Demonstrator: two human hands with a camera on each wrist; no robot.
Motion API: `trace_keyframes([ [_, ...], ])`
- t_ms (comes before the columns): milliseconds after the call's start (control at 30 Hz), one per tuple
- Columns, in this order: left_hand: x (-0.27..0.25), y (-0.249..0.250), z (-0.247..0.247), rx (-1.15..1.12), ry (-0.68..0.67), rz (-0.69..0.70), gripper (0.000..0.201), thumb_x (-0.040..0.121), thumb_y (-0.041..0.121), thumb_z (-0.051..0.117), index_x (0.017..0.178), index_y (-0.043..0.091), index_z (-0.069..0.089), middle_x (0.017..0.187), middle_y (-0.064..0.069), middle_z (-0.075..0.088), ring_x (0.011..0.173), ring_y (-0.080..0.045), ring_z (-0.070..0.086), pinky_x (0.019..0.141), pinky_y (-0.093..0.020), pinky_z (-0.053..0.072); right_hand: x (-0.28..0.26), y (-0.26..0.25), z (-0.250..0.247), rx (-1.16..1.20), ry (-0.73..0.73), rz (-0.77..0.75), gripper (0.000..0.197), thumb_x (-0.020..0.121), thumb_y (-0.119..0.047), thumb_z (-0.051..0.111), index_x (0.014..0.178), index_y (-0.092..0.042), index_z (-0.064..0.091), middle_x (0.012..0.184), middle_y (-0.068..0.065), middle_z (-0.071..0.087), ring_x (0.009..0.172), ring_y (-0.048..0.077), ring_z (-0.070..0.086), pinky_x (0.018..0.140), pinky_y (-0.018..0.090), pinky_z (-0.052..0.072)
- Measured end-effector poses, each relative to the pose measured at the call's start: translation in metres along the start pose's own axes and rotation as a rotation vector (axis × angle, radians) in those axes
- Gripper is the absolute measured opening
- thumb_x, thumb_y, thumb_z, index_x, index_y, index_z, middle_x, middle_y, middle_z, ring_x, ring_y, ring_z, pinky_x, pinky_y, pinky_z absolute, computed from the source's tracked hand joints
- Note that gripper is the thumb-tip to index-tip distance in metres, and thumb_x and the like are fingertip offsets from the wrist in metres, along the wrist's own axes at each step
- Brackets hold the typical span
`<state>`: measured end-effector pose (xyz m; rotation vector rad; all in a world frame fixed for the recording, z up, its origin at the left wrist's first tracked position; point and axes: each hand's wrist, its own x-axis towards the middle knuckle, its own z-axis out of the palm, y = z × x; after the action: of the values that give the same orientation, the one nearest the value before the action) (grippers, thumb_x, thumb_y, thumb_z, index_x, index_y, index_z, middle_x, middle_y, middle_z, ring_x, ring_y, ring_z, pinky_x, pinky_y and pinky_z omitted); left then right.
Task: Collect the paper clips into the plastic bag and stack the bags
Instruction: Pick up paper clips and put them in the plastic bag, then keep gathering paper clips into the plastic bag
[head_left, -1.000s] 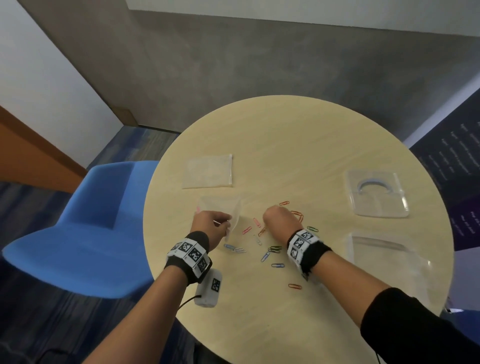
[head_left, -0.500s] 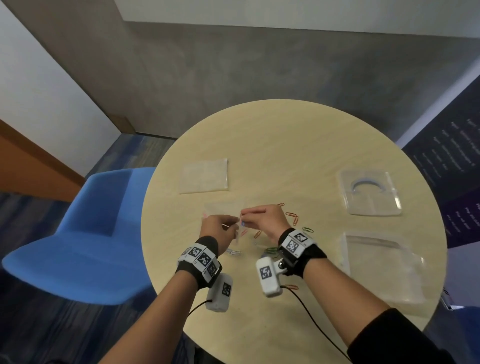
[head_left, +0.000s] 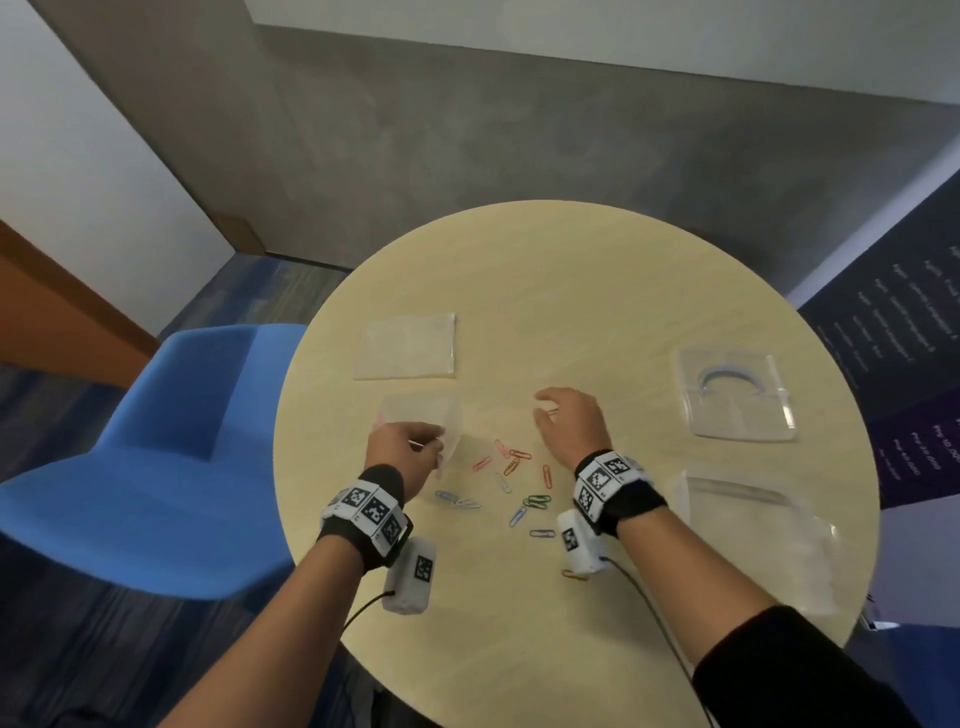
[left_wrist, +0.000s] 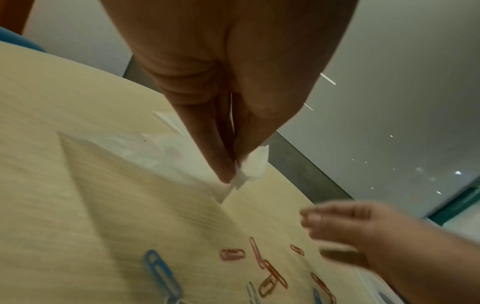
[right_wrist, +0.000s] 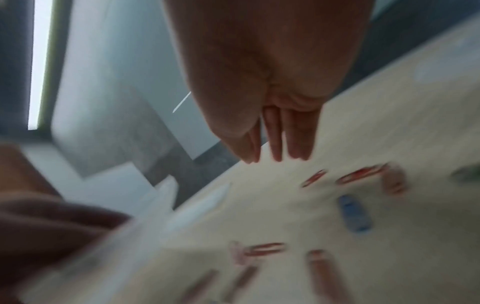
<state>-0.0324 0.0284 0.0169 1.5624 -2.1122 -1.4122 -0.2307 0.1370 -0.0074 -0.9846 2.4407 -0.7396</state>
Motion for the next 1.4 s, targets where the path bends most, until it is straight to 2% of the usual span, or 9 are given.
trace_keyframes([
  [133,0.001,-0.010,-0.008,-0.029,0.013,-0.012,0.022,0.089,0.005,0.060,0.107,0.007,0.073,0.091,-0.010,0.074,0.080,-0.024,0.074,0.084,-0.032,0.057,-0.001,0.018,0.020,-0.344,-0.224,0.078,0.055,0.102,-0.033,0.037,0.149,-0.008,0.028,0.161,0.015,0.018,0.148,0.032,0.017,0.119,0.045,0.023],
  [367,0.001,-0.015,-0.009,-0.026,0.007,-0.009,0.022,0.089,0.007,0.061,0.107,0.009,0.072,0.089,-0.008,0.073,0.077,-0.021,0.073,0.082,-0.029,0.057,-0.050,-0.022,0.066,-0.494,-0.438,-0.283,0.062,0.094,-0.001,0.038,0.152,-0.012,0.020,0.162,0.019,0.005,0.149,0.035,0.008,0.118,0.046,0.022],
  [500,0.002,-0.016,-0.010,-0.039,0.001,-0.013,0.022,0.089,0.008,0.061,0.108,0.010,0.072,0.091,-0.007,0.073,0.077,-0.018,0.073,0.085,-0.033,0.058,-0.066,-0.013,0.059,-0.667,-0.442,-0.486,0.062,0.089,0.016,0.041,0.147,0.003,0.025,0.157,0.029,0.017,0.146,0.039,0.019,0.111,0.045,0.038],
  [600,0.001,-0.015,-0.008,-0.049,-0.009,-0.018,0.022,0.089,0.008,0.062,0.108,0.010,0.072,0.089,-0.005,0.072,0.076,-0.017,0.073,0.085,-0.033,0.059,-0.068,-0.005,0.055,-0.724,-0.457,-0.581,0.040,0.092,0.012,0.041,0.132,0.009,0.046,0.138,0.027,0.045,0.125,0.038,0.046,0.095,0.043,0.051],
  [700,0.001,-0.014,-0.003,-0.045,-0.020,-0.010,0.022,0.089,0.009,0.062,0.108,0.011,0.072,0.088,-0.004,0.073,0.076,-0.016,0.073,0.083,-0.031,0.058,-0.064,-0.006,0.047,-0.773,-0.468,-0.636,0.031,0.093,0.008,0.041,0.120,0.007,0.057,0.121,0.020,0.058,0.109,0.032,0.052,0.081,0.041,0.053],
  [900,-0.003,-0.013,0.004,-0.011,-0.042,0.016,0.022,0.089,0.009,0.061,0.107,0.011,0.073,0.088,-0.006,0.074,0.076,-0.018,0.073,0.081,-0.029,0.058,-0.051,-0.029,0.034,-0.787,-0.511,-0.585,0.018,0.091,0.004,0.052,0.104,0.004,0.065,0.106,0.019,0.064,0.098,0.035,0.061,0.081,0.039,0.049],
  [1167,-0.001,-0.021,0.005,0.000,-0.044,0.020,0.022,0.088,0.010,0.061,0.107,0.013,0.073,0.090,-0.004,0.074,0.074,-0.016,0.073,0.078,-0.026,0.057,-0.050,-0.005,0.038,-0.459,-0.280,-0.419,0.022,0.094,-0.009,0.049,0.100,-0.007,0.070,0.094,0.009,0.067,0.090,0.028,0.062,0.076,0.037,0.053],
  [1267,0.002,-0.023,0.005,-0.016,-0.043,0.001,0.022,0.088,0.010,0.061,0.106,0.011,0.073,0.086,-0.004,0.073,0.074,-0.016,0.073,0.077,-0.026,0.057,-0.074,-0.012,0.056,-0.403,-0.270,-0.393,0.031,0.095,-0.007,0.046,0.124,-0.006,0.056,0.118,0.016,0.059,0.111,0.032,0.056,0.086,0.038,0.051],
  [1400,0.005,-0.023,0.003,-0.041,-0.027,-0.009,0.021,0.088,0.010,0.062,0.106,0.011,0.074,0.084,-0.004,0.073,0.075,-0.018,0.074,0.082,-0.032,0.059,-0.101,-0.022,0.079,-0.497,-0.379,-0.474,0.053,0.091,0.008,0.045,0.141,-0.005,0.037,0.152,0.031,0.028,0.139,0.049,0.027,0.103,0.056,0.041],
])
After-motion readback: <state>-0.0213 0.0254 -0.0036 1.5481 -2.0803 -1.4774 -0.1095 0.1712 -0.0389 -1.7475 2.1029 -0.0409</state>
